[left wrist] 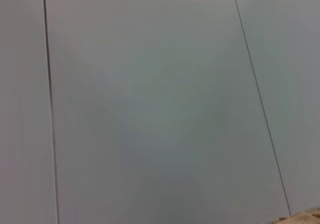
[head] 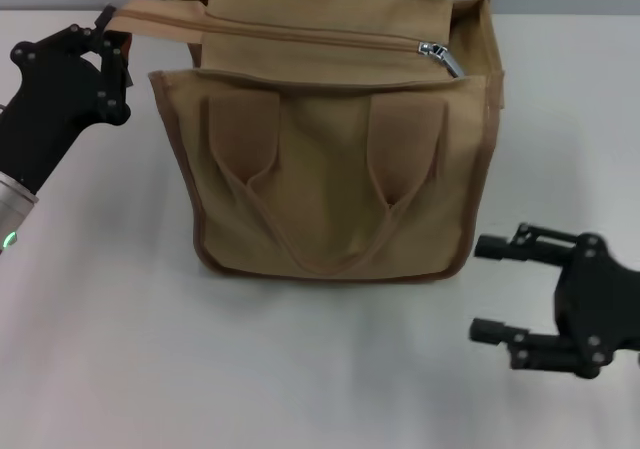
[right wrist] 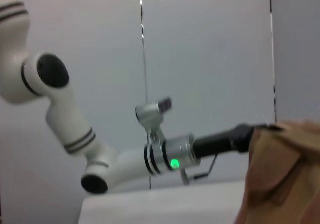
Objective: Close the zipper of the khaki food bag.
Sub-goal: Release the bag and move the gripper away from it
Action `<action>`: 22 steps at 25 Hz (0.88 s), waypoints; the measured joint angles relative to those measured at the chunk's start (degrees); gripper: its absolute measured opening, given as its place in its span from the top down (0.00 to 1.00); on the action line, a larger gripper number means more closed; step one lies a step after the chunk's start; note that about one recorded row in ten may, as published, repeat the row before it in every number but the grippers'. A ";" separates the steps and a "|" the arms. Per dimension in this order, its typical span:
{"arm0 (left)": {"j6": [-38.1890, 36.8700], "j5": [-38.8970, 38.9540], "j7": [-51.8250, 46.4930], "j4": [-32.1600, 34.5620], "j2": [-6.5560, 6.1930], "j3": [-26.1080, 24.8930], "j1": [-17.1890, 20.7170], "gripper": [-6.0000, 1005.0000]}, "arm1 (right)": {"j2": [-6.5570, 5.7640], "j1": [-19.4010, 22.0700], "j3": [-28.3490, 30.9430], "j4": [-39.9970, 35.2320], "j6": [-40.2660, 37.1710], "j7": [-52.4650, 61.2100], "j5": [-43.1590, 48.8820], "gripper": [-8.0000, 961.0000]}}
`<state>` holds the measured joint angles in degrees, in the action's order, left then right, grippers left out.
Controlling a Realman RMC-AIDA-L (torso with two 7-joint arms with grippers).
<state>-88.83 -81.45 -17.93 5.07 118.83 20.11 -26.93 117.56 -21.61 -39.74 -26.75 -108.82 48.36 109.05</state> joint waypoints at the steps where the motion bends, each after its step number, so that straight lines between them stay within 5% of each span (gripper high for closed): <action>1: 0.11 -0.06 0.00 -0.04 0.00 0.05 0.10 0.92 | 0.17 0.00 0.01 0.06 0.87 -0.16 0.37 0.23; 9: 0.02 -0.03 -2.63 0.17 -0.03 0.24 1.02 0.92 | 0.57 -0.28 0.02 0.24 2.47 -0.36 0.90 0.23; 14: 0.41 -0.92 -14.26 5.77 -0.56 2.96 2.37 0.92 | 0.57 -0.43 0.24 0.28 2.78 -0.39 0.93 0.23; 15: 0.70 -2.64 -23.44 12.09 -0.89 6.06 4.02 0.92 | 0.57 -0.65 0.31 0.30 3.44 -0.38 0.95 0.23; 16: 0.68 -4.91 -31.68 17.53 -1.30 8.24 5.39 0.88 | 0.57 -0.73 0.29 0.30 3.67 -0.38 0.96 0.23; 19: 0.51 -6.01 -34.87 19.67 -1.57 9.07 5.90 0.78 | 0.57 -1.04 0.16 0.31 4.49 -0.13 0.97 0.23; 22: -1.15 -10.07 -45.46 25.68 -3.16 10.74 7.33 0.65 | 0.59 -1.52 0.13 0.69 5.38 0.01 0.99 0.23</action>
<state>-89.98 -91.52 -63.39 30.75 115.66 30.85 -19.60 118.15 -23.13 -39.62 -26.06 -103.43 48.37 110.04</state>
